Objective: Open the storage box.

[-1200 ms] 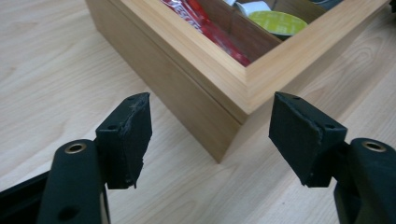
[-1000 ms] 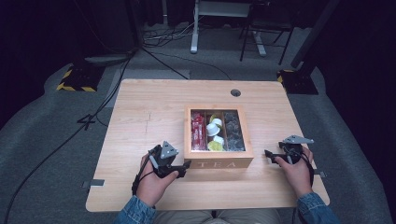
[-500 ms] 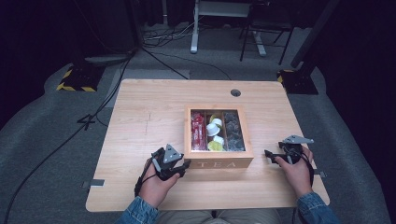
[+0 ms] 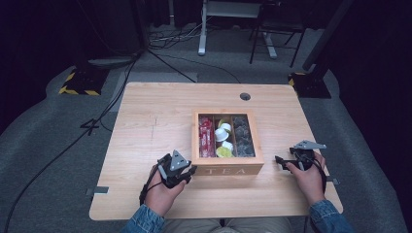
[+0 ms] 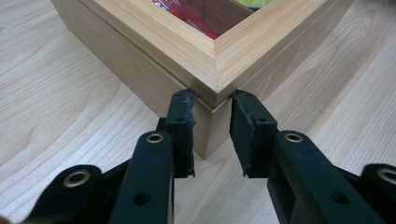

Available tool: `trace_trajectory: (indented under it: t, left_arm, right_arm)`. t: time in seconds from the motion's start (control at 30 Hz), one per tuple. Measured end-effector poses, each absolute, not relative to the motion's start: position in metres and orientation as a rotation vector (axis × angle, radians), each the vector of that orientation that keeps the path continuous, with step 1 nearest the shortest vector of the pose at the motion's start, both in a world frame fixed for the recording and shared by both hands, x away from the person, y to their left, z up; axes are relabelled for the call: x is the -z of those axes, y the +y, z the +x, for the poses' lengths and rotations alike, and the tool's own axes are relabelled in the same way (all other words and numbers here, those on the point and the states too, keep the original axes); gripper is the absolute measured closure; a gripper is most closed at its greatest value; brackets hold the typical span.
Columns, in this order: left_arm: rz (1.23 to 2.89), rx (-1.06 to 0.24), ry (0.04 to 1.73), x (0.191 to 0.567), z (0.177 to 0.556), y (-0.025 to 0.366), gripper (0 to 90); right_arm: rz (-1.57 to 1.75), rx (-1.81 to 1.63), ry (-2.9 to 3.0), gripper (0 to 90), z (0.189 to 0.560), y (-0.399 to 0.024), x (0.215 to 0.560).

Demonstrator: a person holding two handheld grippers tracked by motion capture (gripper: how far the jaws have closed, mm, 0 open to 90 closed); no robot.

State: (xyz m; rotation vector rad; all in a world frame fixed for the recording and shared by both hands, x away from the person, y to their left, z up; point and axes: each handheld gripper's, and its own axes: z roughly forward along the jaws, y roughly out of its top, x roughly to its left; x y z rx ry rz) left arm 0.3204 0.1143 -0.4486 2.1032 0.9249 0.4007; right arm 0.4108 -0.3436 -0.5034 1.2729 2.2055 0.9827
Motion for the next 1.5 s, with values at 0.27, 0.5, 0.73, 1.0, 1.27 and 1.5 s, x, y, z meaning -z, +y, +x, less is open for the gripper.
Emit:
trace_trajectory:
  t: [0.27, 0.5, 0.73, 1.0, 1.27, 1.5]
  left_arm:
    - [2.085, -0.391, 0.922, 0.445, 0.321, 0.115, 70.8]
    - [2.074, -0.396, 0.921, 0.443, 0.32, 0.115, 70.7]
    - [2.076, -0.395, 0.921, 0.442, 0.32, 0.115, 70.7]
    - [2.082, -0.403, 0.921, 0.441, 0.321, 0.115, 70.3]
    - [2.057, -0.4, 0.919, 0.439, 0.321, 0.116, 68.7]
    - [2.029, -0.437, 0.907, 0.43, 0.321, 0.116, 66.0]
  right_arm:
    - [1.186, -1.063, 2.329, 22.4, 0.404, -0.342, 0.481]
    - [1.024, -1.122, 2.446, 23.6, 0.386, -0.325, 0.454]
    - [0.821, -1.198, 2.526, 42.1, 0.369, -0.291, 0.439]
    - [0.804, -1.228, 2.487, 49.6, 0.367, -0.274, 0.44]
    - [0.783, -1.23, 2.449, 47.6, 0.366, -0.27, 0.438]
    - [0.776, -1.244, 2.394, 43.8, 0.365, -0.269, 0.43]
